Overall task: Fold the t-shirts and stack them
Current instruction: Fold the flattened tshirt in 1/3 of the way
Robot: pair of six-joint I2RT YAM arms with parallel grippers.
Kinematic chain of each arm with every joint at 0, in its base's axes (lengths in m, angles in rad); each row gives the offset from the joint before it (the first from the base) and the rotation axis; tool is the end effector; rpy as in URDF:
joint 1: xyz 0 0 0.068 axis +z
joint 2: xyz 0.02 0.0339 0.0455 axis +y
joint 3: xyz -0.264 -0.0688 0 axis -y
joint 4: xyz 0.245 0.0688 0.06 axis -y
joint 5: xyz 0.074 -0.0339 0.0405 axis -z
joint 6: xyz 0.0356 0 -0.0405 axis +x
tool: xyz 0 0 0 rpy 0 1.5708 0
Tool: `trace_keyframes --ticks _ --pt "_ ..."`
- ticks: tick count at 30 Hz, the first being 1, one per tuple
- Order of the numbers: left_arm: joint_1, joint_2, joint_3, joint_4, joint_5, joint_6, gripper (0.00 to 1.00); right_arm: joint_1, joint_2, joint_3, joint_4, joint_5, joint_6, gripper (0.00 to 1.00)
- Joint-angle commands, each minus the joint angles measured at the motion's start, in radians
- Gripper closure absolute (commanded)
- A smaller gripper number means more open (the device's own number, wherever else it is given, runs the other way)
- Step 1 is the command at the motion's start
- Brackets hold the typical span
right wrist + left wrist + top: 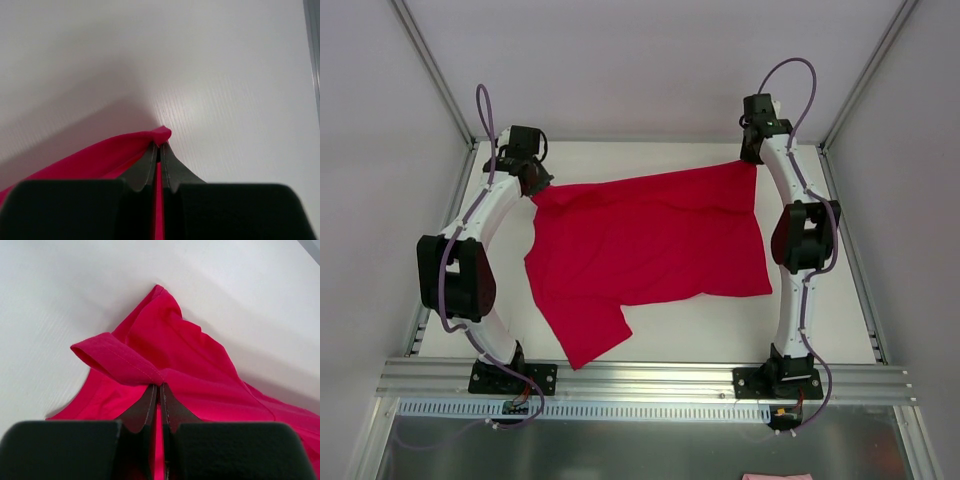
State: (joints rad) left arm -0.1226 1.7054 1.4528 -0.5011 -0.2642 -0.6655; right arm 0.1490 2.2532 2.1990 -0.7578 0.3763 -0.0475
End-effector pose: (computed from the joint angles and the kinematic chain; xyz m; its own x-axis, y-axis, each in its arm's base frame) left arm 0.3849 -0.0381 0.2978 -0.4905 -0.5401 -0.6839 -0.4752 0.8236 -0.3097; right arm 0.5044 0.0625 0.2873 -0.7221 -0.1531 -0.6746 0.0778 0.9511 -0.2990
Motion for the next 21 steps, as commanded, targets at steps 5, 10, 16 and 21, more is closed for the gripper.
trace_keyframes --ticks 5,10,16,21 --pt "0.012 0.002 0.041 -0.001 -0.007 0.017 1.00 -0.029 -0.021 0.030 0.113 -0.023 -0.026 0.99" --pt "0.012 -0.009 0.017 0.001 0.002 0.024 1.00 -0.028 -0.009 0.048 0.143 -0.076 -0.032 0.99" --pt "0.012 -0.026 0.011 -0.014 0.013 0.027 1.00 -0.022 -0.020 0.018 0.138 -0.169 -0.037 0.99" --pt "0.012 -0.062 -0.037 -0.020 0.057 0.003 1.00 -0.009 -0.066 -0.067 0.121 -0.122 -0.054 0.99"
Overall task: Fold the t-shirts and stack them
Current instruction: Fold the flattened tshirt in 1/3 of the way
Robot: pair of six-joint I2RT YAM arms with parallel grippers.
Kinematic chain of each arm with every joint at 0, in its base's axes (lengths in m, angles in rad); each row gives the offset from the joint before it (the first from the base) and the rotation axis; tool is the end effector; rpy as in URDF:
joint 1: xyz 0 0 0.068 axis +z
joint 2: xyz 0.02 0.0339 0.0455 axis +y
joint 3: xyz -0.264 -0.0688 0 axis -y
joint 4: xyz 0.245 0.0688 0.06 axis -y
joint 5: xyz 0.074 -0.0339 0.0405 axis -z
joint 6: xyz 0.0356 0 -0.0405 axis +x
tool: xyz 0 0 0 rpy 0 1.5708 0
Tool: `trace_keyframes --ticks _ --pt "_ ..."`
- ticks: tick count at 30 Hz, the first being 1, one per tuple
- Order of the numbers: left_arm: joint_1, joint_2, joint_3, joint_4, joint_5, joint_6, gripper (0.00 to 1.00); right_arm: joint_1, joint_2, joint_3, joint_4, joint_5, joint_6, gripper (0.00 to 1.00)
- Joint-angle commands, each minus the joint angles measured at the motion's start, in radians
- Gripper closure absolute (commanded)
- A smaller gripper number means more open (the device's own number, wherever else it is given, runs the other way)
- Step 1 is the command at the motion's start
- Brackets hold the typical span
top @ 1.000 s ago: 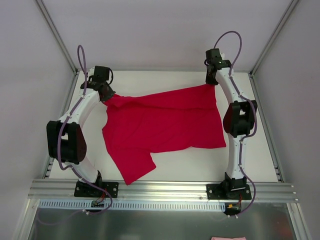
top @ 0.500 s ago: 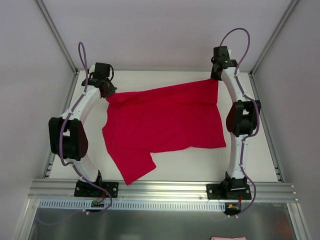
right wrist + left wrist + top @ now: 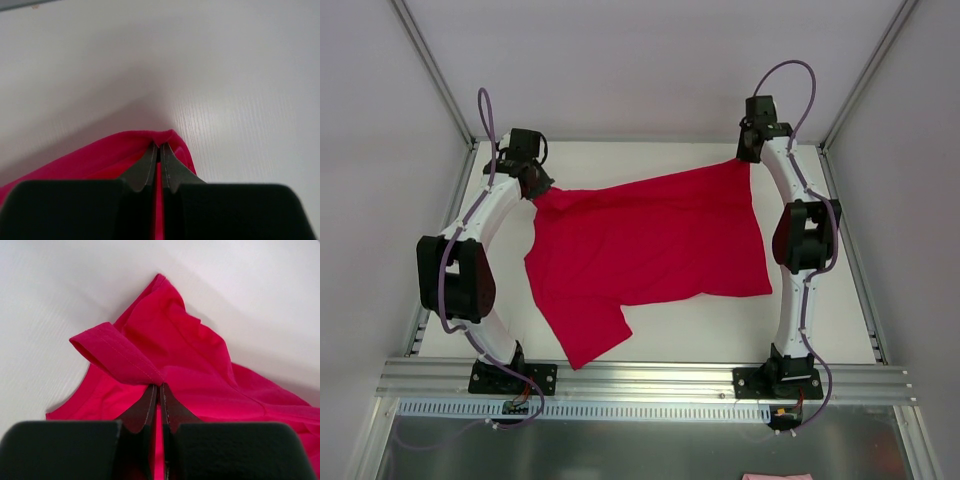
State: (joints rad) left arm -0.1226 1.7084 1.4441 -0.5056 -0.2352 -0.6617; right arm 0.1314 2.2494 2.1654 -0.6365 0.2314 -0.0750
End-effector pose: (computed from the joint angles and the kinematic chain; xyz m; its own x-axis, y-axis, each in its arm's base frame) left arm 0.3845 -0.0390 0.2933 -0.5161 -0.5385 -0.6661 -0.4617 0.8299 -0.3132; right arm 0.5132 0.0596 0.2866 -0.6555 -0.1602 -0.7380 -0.0058 0.9783 -0.2072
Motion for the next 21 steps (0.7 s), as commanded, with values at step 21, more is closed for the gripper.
trace_keyframes --ticks 21 --pt "-0.087 -0.201 -0.260 -0.083 0.073 -0.065 1.00 0.036 -0.114 -0.116 -0.126 0.042 -0.008 0.99"
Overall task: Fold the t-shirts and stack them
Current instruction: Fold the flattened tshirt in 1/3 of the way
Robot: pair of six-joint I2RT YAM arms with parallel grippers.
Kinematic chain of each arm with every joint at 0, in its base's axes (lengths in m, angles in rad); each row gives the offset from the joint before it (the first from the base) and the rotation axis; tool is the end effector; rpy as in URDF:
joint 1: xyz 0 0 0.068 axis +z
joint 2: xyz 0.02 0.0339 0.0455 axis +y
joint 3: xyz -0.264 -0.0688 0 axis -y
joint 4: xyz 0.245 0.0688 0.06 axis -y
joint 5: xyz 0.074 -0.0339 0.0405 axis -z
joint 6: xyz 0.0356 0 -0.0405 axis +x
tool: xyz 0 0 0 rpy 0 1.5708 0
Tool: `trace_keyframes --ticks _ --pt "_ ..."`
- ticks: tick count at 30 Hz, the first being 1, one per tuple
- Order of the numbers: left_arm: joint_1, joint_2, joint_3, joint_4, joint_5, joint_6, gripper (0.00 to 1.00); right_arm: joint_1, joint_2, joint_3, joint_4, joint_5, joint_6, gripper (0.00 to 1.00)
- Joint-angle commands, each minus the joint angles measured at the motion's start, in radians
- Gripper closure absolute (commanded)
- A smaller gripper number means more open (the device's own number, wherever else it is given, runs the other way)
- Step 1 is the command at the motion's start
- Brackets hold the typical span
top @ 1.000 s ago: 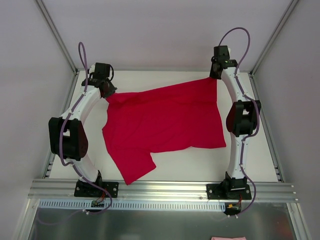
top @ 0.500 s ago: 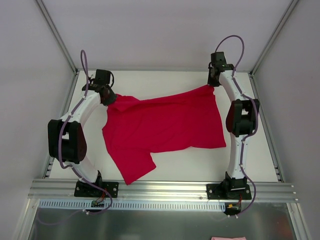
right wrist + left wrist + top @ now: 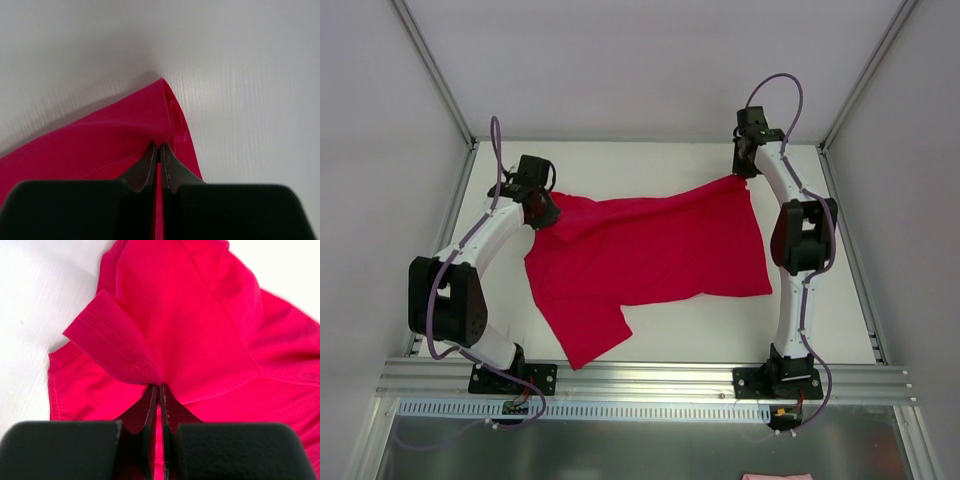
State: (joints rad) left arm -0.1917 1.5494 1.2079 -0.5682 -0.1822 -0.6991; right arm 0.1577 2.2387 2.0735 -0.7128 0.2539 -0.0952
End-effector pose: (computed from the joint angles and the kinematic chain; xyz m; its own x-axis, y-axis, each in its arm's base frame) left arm 0.3274 -0.0570 0.2659 -0.6434 -0.5198 -0.5620 -0.4388 0.8520 -0.2856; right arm 0.4995 0.0704 0.2562 -0.7571 -0.2136 -0.6174 -0.0658 0.9652 -0.2531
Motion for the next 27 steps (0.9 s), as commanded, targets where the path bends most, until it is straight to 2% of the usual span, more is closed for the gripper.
trace_keyframes --ticks 1,7,11,15,19,27 --pt "-0.022 -0.043 -0.034 -0.021 0.023 -0.031 1.00 0.009 -0.109 -0.041 -0.050 0.019 0.015 0.99" --pt "-0.045 -0.031 -0.051 -0.016 0.023 -0.048 1.00 0.017 -0.175 -0.134 -0.099 0.050 0.046 0.99" --pt "-0.051 -0.022 -0.047 -0.009 0.023 -0.042 1.00 0.058 -0.333 -0.311 0.056 0.080 -0.030 0.99" --pt "-0.052 -0.009 -0.047 0.001 0.027 -0.037 1.00 0.063 -0.373 -0.294 -0.005 0.090 -0.037 0.99" --pt "-0.052 0.001 -0.044 0.008 0.033 -0.034 1.00 0.074 -0.436 -0.351 0.012 0.091 -0.037 0.99" --pt "-0.052 -0.002 -0.038 0.010 0.035 -0.019 1.00 0.074 -0.418 -0.374 -0.031 0.111 -0.055 0.99"
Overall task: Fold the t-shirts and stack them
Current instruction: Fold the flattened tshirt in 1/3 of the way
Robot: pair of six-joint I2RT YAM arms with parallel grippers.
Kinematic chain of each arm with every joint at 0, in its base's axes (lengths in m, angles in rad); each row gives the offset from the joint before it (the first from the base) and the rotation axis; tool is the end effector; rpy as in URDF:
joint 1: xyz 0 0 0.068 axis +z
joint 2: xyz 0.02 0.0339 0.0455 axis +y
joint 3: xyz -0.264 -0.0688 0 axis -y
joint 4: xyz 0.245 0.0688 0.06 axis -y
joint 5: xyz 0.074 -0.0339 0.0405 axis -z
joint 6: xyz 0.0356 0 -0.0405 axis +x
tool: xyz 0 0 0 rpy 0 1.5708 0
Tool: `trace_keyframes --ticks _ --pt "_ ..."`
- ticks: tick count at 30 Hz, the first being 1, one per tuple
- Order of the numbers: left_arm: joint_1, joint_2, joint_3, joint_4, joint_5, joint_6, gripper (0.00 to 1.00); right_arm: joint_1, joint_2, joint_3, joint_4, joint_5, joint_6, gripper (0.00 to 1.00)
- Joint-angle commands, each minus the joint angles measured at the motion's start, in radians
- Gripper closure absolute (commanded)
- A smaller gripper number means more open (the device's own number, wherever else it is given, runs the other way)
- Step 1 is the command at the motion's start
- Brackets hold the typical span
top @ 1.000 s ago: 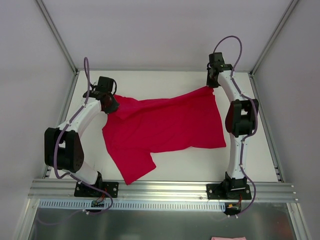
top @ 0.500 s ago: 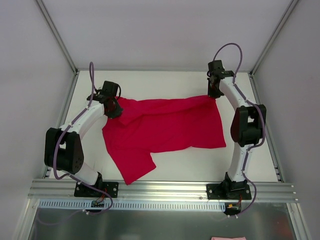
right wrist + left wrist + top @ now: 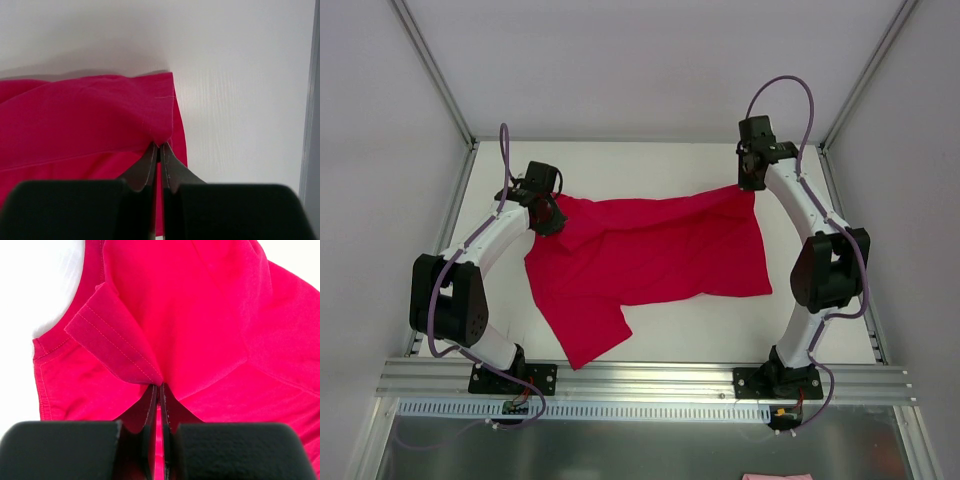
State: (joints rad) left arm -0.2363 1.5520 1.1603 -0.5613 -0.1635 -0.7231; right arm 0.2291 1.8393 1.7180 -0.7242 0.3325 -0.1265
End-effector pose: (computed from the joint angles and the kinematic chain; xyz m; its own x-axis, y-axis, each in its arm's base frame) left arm 0.3199 -0.0711 0.2504 -0.6864 -0.5063 -0.5221 -0.4200 0.8620 -0.2838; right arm 0.4038 0.0822 0.3174 -0.7225 -0.2909 -0.6272 -0.0957 0.9405 -0.3260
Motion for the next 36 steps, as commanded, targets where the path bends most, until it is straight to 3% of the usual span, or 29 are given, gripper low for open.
trace_keyframes --ticks 1,14,36 --pt "-0.008 -0.006 0.012 -0.002 0.016 0.007 1.00 0.003 -0.017 -0.030 -0.020 0.034 -0.028 0.99" --pt "-0.008 -0.047 0.029 -0.066 0.019 0.017 1.00 0.003 -0.034 -0.270 -0.009 0.046 0.051 0.99" --pt "-0.008 -0.096 0.018 -0.129 0.028 0.044 1.00 -0.002 0.161 -0.103 -0.188 0.206 0.068 0.99"
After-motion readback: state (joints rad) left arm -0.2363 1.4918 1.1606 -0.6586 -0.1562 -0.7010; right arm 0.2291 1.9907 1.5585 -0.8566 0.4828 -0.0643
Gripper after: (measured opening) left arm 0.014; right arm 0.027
